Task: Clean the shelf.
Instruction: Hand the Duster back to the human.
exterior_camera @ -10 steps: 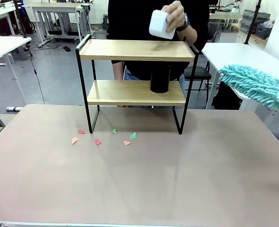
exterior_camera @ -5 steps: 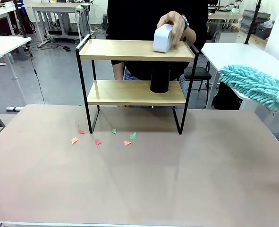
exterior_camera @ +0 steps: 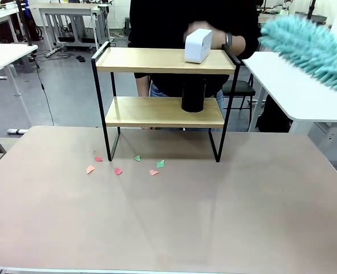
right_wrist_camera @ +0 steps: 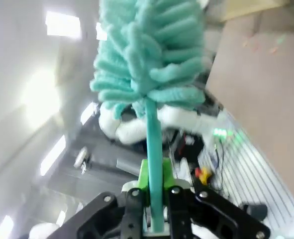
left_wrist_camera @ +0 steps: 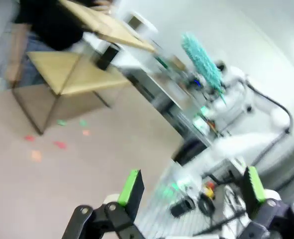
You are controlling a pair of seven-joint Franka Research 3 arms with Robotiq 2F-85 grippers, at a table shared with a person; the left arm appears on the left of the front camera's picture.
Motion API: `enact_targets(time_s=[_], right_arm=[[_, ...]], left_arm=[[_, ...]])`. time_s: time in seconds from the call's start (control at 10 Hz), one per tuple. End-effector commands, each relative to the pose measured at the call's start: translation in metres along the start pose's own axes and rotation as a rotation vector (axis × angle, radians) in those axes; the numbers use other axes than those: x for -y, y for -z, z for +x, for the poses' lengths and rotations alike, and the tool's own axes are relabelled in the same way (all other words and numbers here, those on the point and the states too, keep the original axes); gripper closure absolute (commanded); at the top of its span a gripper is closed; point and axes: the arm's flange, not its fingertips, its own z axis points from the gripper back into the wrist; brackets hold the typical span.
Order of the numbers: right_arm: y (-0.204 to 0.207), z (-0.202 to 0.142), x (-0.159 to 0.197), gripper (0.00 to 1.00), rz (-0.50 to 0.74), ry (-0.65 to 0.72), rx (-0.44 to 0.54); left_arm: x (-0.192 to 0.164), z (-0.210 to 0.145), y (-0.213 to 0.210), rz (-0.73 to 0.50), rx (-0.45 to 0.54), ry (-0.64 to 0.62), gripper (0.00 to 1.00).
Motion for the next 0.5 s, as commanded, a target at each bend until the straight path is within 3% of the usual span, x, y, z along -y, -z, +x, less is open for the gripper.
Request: enact_targets(time_s=[0.0,0.2,0.3,0.4], right_arm=[[0.023,0.010,-0.034,0.88,0.021,-0.136,-0.315],[0.070,0.027,-0.041,0.88,-0.094,-0.111,-0.689],[0.098,0.040,-0.038,0.88,-0.196,-0.075,-0.843],[0.119,0.052,-0.033,0.88,-0.226,-0.039,-0.966]], left_arm=[[0.038,0.010,0.042,-0.293,-0.329,0.046,0.00],[0.078,0.001,0.085,-0.483,-0.679,0.068,0.00],[0.089,-0.010,0.109,-0.499,-0.852,0.071,0.00],[0.090,-0.022,0.127,-0.499,-0.923,0.081,0.00]])
